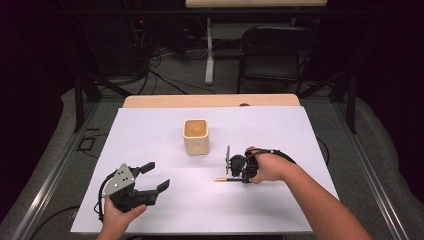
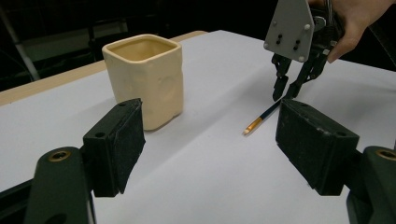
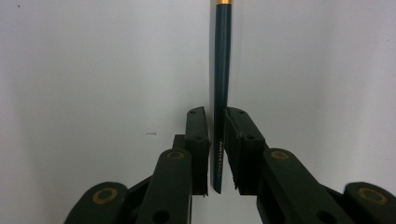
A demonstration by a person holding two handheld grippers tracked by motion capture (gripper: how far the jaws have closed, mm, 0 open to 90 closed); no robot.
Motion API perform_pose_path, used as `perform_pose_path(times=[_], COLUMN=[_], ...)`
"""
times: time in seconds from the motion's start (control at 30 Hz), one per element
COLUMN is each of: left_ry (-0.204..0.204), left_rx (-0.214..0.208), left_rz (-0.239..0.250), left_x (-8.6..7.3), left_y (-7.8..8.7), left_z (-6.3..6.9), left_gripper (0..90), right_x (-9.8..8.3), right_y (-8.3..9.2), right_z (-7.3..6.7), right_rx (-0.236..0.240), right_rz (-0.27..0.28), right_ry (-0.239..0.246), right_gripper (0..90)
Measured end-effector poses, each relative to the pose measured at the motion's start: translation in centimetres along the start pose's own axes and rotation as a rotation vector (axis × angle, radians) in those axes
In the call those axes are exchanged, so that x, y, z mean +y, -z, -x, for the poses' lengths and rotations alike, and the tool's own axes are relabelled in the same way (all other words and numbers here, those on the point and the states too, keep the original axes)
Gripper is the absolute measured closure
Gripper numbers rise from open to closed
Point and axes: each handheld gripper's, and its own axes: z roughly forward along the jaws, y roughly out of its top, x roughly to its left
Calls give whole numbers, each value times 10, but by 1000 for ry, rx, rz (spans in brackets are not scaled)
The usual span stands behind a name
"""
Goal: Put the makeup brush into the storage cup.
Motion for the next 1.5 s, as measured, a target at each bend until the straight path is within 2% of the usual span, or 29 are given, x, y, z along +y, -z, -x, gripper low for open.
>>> perform_pose_path(times=[0.3,0.47,0.73,0.93,1.03,1.1,1.43,1.5], left_ry=[0,0,0,-2,-2,-2,0,0], left_rx=[-1,-3,-1,1,-3,-3,-2,-2], left_rz=[-1,-1,-3,-4,-5,-5,-4,-4], left_x=[0,0,0,0,0,0,0,0], left_y=[0,0,0,-1,-1,-1,-1,-1], left_z=[0,0,0,0,0,0,0,0], left_gripper=[238,238,237,238,238,238,238,238], right_x=[1,2,2,4,3,4,4,3], right_y=[-4,-5,-9,-11,-12,-11,-10,-12], right_z=[1,2,3,4,5,6,6,6], right_rx=[2,2,10,18,26,31,30,28], right_rz=[7,-13,-9,-33,-20,-41,-41,-22], right_ry=[4,10,7,0,-4,-1,-2,-6], right_gripper=[807,815,838,841,841,842,843,843])
